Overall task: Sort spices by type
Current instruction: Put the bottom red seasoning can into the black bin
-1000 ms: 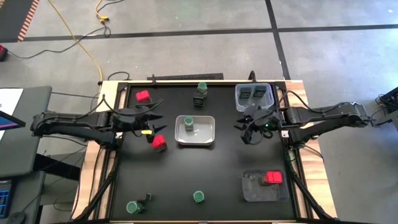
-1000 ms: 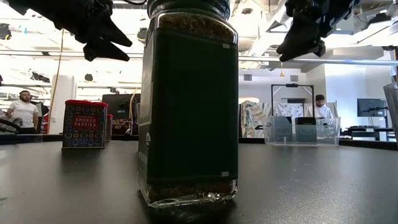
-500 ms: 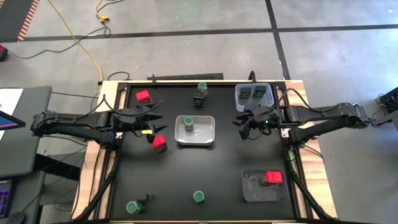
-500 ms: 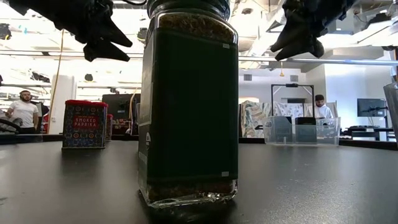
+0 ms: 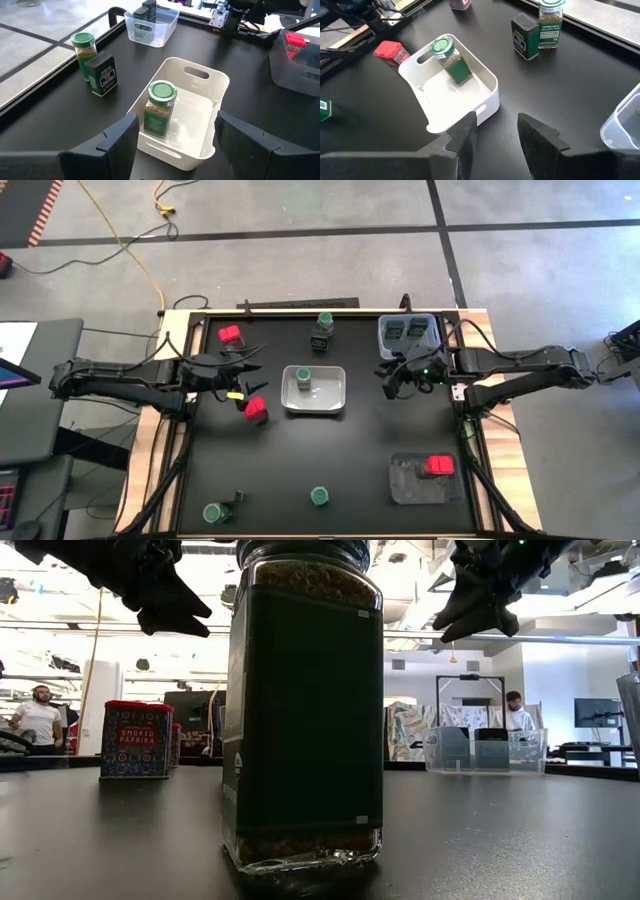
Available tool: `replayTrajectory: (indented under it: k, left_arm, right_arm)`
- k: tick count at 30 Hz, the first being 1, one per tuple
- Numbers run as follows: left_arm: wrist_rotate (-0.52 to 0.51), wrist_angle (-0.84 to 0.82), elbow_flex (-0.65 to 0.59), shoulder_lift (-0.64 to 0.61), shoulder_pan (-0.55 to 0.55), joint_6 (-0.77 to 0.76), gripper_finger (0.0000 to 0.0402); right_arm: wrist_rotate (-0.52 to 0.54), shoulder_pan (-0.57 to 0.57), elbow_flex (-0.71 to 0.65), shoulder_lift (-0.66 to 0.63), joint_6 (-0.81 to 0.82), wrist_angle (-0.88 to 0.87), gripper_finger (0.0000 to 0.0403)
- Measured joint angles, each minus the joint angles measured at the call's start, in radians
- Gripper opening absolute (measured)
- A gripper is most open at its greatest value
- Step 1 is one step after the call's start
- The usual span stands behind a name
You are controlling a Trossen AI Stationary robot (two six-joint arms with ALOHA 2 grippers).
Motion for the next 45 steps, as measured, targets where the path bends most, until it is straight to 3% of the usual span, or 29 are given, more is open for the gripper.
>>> replayTrajectory:
  k: [18,29,35,45]
  left_arm:
    - [0.001,-0.006,0.0,0.0,0.0,-0.005,0.0249]
    - [0.156,-0.315,0.057,0.085,0.0,-0.201,0.0249]
    - [0.176,-0.47,0.095,0.156,0.0,-0.268,0.0249]
    - [0.228,-0.493,0.099,0.224,-0.046,-0.274,0.0249]
  right_arm:
    - [0.0,0.001,0.0,0.0,0.0,0.0,0.017]
    - [-0.001,0.001,0.0,0.0,0.0,0.0,0.017]
    - [-0.001,0.001,0.0,0.0,0.0,0.0,0.017]
    - [-0.001,0.001,0.001,0.0,0.0,-0.003,0.017]
